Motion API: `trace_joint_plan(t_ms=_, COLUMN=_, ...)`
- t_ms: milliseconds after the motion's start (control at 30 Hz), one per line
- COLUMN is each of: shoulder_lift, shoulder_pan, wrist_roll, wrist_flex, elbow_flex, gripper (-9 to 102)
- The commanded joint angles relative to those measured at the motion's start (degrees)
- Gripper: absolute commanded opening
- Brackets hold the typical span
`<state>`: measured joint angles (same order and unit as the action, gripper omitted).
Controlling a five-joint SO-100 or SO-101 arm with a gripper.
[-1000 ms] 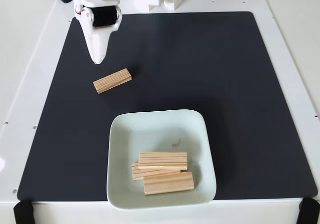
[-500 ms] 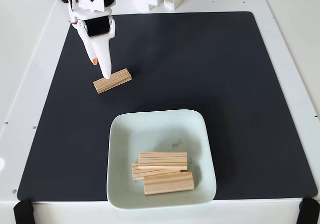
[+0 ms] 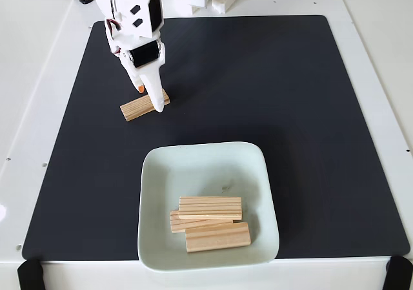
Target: Pick up the wooden block and place them on the plate.
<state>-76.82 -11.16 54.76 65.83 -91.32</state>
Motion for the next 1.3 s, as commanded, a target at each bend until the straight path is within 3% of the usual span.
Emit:
trace_joint_plan(t_ms=0, shoulder_lift=0.0, shoulder_pan=-0.4, wrist_roll=-0.3, wrist_flex=-0.9, elbow_flex=3.2, gripper=28)
trace_joint_plan(t_ms=233, shoulder_lift=2.1, shoulder_pan=-0.8, wrist_roll=0.0, wrist_flex=-5.4, elbow_flex=3.8, gripper=28)
trace_joint_plan(t_ms=600, shoulder_lift=2.1, shoulder_pan=-1.0, wrist_roll=-0.2, wrist_flex=-4.9, elbow_flex=3.0, gripper=28)
trace_joint_plan(t_ms=700, shoulder_lift=2.1, shoulder_pan=-1.1, wrist_roll=-0.2, wrist_flex=-4.9, elbow_flex=2.9, gripper=22)
trace_joint_plan(t_ms=900, shoulder_lift=2.0, shoulder_pan=-1.2, wrist_roll=-0.2, wrist_flex=-4.9, elbow_flex=2.9, gripper=0)
trace_joint_plan(t_ms=1267, shoulder_lift=0.6, shoulder_pan=-0.9, wrist_roll=-0.3, wrist_flex=-4.9, elbow_flex=3.1, gripper=0)
